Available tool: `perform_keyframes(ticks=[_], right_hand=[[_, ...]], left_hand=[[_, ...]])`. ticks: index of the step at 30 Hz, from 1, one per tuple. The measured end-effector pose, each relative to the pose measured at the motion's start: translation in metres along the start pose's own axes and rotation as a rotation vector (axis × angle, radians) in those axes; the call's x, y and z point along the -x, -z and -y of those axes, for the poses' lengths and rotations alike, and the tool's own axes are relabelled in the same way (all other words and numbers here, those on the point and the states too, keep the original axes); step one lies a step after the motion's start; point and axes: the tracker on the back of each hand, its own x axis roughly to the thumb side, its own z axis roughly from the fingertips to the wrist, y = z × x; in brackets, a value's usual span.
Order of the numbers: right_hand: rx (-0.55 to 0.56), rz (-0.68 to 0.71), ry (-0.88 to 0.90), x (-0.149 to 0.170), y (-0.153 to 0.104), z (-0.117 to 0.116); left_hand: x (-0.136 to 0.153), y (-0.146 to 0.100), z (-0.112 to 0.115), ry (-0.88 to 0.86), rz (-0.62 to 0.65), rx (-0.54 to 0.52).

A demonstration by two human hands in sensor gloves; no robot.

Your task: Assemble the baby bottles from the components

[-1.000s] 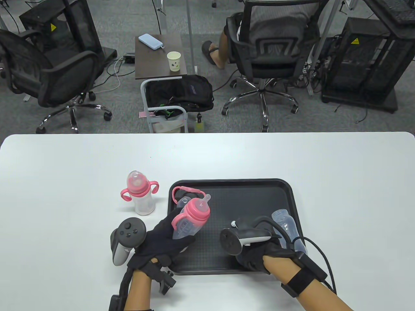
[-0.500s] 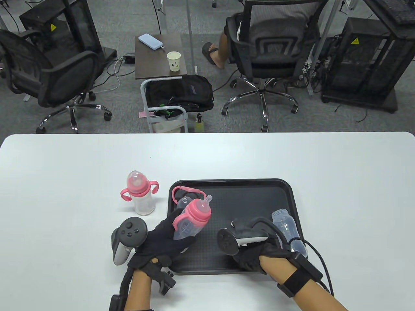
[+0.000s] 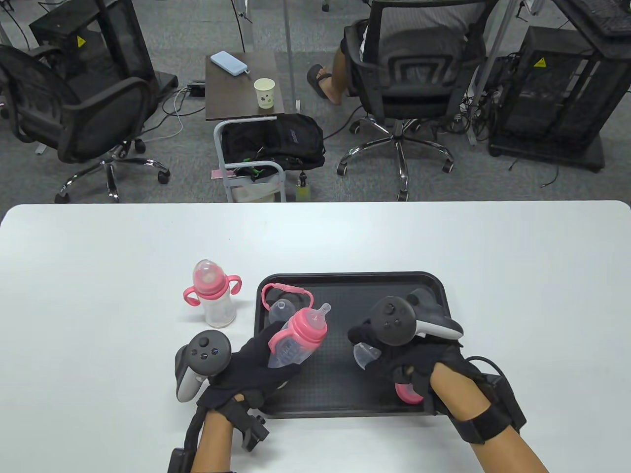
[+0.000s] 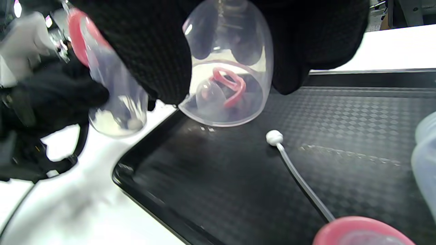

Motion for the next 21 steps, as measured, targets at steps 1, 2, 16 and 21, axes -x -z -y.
perform_keyframes(ticks=[1,2,16,21], right_hand=[[0.021,0.014,0.03,0.001,-0.002,0.005],[0.028,0.016,0.043,0.001,-0.004,0.007],[0.143,0.083,0.281,0.012,-0.019,0.039],[0.155,0.098,0.317,0.01,-0.019,0.043]], left_hand=[[0.0,0.0,0.001,0.001,0.001,0.004],[0.0,0.001,0.001,0.004,0.0,0.008],[-0.005,0.004,0.012,0.079,-0.026,0.079],[-0.011,0.007,0.018,0.117,-0.017,0.114]])
